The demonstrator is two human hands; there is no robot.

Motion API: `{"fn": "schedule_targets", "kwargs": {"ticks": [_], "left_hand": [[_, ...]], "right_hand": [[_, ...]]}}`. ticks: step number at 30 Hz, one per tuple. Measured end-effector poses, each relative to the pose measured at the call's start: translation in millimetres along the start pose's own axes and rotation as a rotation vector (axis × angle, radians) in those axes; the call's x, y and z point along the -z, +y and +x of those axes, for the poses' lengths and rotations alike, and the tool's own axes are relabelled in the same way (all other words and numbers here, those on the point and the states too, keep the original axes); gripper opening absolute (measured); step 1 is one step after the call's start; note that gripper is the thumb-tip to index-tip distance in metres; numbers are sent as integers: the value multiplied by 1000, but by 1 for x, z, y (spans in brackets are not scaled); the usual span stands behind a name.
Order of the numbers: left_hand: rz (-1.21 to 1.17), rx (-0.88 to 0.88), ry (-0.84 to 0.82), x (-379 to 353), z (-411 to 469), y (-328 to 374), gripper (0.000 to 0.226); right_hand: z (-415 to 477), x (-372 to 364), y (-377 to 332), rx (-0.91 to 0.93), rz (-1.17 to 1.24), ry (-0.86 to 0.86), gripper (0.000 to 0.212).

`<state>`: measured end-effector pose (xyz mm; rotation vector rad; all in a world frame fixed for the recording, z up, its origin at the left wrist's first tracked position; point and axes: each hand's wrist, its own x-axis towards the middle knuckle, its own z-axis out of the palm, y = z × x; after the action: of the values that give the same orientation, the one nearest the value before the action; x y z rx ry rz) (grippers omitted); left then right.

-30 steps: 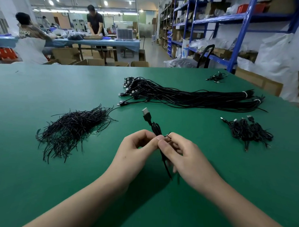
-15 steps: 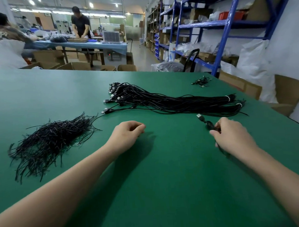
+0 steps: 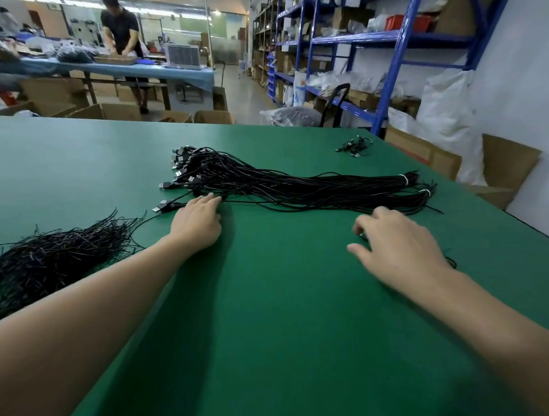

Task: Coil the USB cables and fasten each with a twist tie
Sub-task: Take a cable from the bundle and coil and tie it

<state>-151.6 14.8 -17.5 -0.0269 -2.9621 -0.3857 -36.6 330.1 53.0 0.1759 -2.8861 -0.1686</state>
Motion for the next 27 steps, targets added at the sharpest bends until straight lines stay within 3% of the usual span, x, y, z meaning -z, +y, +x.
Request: {"fn": "schedule_targets", "kwargs": {"ticks": [4,9,16,21,27], "left_hand": [[58,-4,15,-8,16,4,50],[131,-38,224,-5,28,5,23],[-158,-121,464,19,31,5,14],[-277,-284,573,50,17,31,16],[-210,-331,523,74,-12,46,20]], "right_hand": [[13,-23,-31,106,119,-118,47],[37,-45,-44,81,220,-197,60],[61,-68,-50,94,272,-257,62],[89,-75,-48,106,338,-254,64],[136,-84,-38,-4,414,-270,71]]}}
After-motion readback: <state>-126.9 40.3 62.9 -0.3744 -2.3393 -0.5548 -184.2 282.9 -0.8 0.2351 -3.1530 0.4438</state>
